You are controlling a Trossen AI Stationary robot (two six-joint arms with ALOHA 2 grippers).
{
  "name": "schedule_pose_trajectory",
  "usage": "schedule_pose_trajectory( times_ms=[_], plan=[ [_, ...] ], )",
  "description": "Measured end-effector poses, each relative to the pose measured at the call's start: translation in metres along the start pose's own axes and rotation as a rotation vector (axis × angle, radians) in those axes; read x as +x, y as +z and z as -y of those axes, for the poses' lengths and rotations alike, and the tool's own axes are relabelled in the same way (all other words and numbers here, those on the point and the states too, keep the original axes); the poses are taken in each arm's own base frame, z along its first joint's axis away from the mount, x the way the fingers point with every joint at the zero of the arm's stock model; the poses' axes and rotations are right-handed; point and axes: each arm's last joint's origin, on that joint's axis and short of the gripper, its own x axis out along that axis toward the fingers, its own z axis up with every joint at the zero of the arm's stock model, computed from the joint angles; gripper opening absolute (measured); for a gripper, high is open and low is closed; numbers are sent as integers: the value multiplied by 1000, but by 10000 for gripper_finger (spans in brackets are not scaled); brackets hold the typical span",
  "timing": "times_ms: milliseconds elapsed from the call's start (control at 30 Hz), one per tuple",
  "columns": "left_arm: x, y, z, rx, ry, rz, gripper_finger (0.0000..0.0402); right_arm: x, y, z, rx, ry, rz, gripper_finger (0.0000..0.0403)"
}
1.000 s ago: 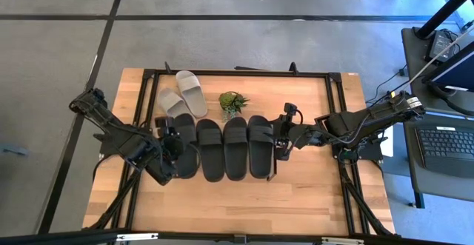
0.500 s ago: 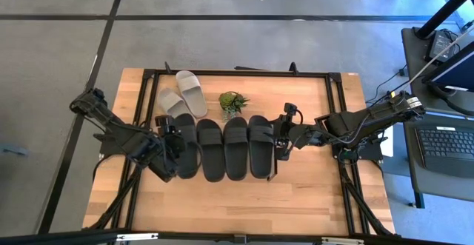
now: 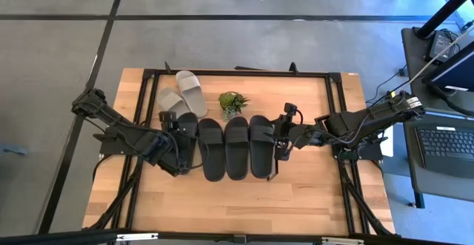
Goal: Pick and place slides into the shelf
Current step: Put the black slide on the shelf, then adjust the black slides on the shelf
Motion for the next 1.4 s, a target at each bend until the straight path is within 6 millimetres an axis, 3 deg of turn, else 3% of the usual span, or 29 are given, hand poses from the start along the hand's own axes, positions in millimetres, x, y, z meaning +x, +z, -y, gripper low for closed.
schedule_pose_trajectory(
  times_ms=[233,600,767,1033,1200,1400],
  plan=[
    [1,2,-3,-38,4,-1,182,0,0,0,0,0,0,165],
    [-22,14,-18,-198,-42,81,182,0,0,0,0,0,1,165],
    [-38,14,-42,-299,-34,171,182,0,0,0,0,0,1,165],
    [-37,4,-84,-494,-30,181,182,0,0,0,-56,-1,-3,165],
    [-36,-8,-108,-539,-6,180,182,5,-3,15,-11,-46,-39,165],
    [-32,-16,-128,-589,34,166,182,8,-5,54,63,-83,-77,165]
  ],
)
